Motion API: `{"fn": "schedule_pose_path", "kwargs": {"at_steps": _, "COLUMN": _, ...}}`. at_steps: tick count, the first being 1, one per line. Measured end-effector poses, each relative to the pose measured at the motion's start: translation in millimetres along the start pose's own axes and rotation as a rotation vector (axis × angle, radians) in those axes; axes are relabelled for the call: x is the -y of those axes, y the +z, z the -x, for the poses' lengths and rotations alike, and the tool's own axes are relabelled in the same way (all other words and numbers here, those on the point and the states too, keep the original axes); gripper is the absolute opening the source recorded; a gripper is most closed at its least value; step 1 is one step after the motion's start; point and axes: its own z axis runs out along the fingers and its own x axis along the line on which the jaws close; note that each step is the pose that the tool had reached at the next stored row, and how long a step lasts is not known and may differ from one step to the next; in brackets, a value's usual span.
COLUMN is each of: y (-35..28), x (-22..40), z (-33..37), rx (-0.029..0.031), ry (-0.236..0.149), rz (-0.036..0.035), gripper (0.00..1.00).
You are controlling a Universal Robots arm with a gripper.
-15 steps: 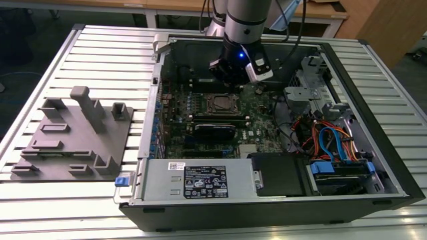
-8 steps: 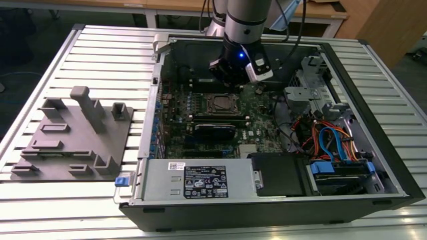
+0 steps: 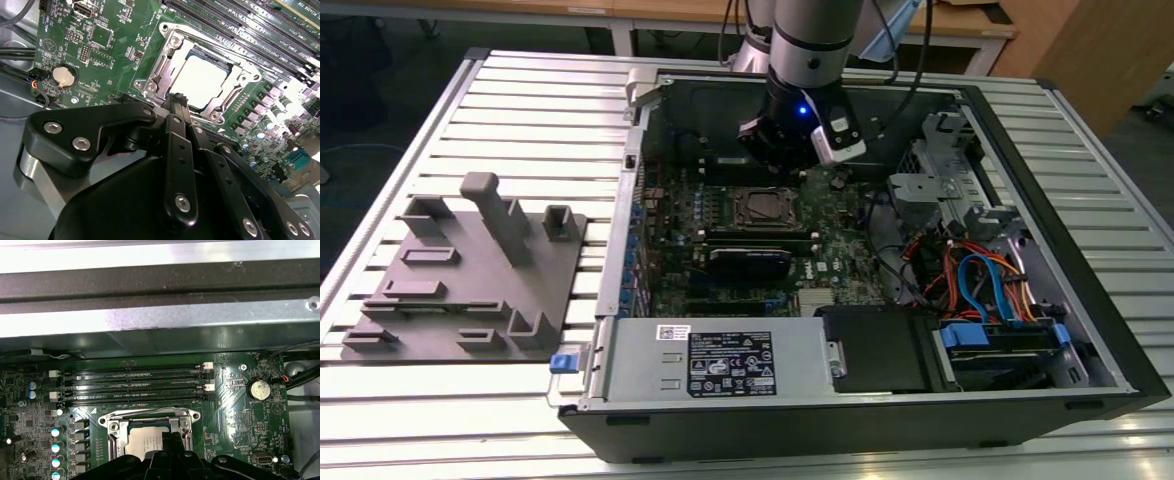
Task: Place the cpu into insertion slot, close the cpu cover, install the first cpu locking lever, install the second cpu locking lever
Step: 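Install the second cpu locking lever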
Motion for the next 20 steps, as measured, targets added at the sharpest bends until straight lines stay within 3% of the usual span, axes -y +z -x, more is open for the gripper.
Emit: {"fn": "schedule_pose_path", "kwargs": {"at_steps": 20, "y": -0.8, "x": 9.8, "z": 0.7, "rx": -0.0001, "ry": -0.001, "rz": 0.0001, "gripper": 0.11}}
